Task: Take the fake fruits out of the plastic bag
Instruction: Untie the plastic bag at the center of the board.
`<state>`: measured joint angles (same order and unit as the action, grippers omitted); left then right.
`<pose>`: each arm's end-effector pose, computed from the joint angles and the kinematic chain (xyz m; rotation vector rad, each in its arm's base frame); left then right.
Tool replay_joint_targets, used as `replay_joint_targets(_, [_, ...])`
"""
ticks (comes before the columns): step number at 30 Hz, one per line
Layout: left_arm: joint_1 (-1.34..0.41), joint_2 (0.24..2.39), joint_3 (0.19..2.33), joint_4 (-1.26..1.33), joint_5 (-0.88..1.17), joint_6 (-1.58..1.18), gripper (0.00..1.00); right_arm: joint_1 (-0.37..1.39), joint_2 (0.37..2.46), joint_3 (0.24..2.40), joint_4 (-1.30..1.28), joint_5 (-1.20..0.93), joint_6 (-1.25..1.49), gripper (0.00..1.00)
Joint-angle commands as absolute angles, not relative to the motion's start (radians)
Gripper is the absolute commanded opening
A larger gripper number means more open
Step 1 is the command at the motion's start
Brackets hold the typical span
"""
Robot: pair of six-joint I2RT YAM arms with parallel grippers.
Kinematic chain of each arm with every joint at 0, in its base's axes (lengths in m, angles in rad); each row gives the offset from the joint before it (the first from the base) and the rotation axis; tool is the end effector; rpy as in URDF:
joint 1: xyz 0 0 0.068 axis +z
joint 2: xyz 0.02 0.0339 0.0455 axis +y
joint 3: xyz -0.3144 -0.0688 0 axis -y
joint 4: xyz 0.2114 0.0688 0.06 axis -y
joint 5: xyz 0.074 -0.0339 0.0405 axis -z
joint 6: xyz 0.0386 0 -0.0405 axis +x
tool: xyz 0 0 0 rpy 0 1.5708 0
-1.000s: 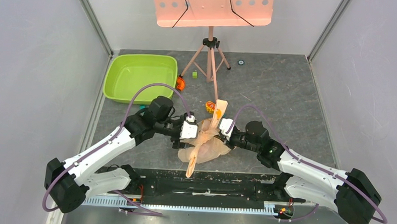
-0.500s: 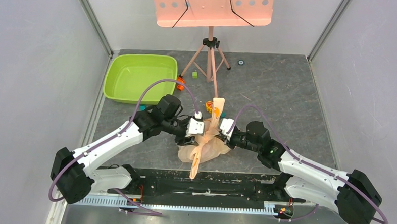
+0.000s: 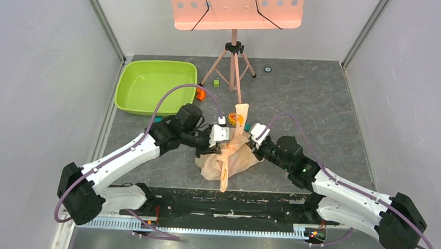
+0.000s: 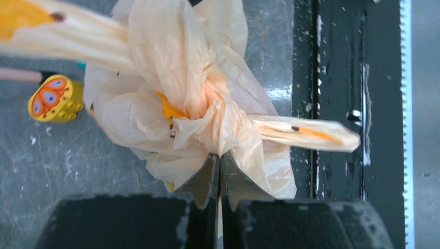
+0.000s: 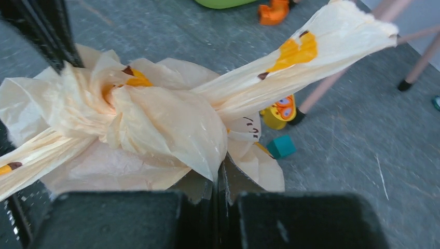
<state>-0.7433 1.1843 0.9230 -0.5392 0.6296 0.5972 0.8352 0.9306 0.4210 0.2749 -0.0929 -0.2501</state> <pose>0.1278 -0.1483 0.3326 1.6658 1.6130 -0.8146 0.1016 0.1176 0.2887 -1.0033 1.5337 0.4983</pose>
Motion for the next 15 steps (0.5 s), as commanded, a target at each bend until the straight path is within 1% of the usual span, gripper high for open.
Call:
replay_joint_targets(1, [-0.749, 1.130, 0.947, -0.507, 0.452, 0.369, 0.02, 0.832, 0.892, 0.428, 0.300, 0.164, -0.139, 0.00])
replay_joint_targets(6, [-0.749, 1.105, 0.940, -0.508, 0.336, 0.232, 0.02, 0.832, 0.854, 0.402, 0.260, 0.438, 0.041, 0.00])
replay_joint_targets(10, [-0.749, 1.063, 0.906, -0.485, 0.267, 0.159, 0.02, 0.831, 0.836, 0.399, 0.240, 0.460, 0.100, 0.00])
replay_joint_targets(15, [-0.749, 0.979, 0.821, -0.392, 0.240, 0.062, 0.02, 0.832, 0.855, 0.451, 0.145, 0.492, 0.220, 0.00])
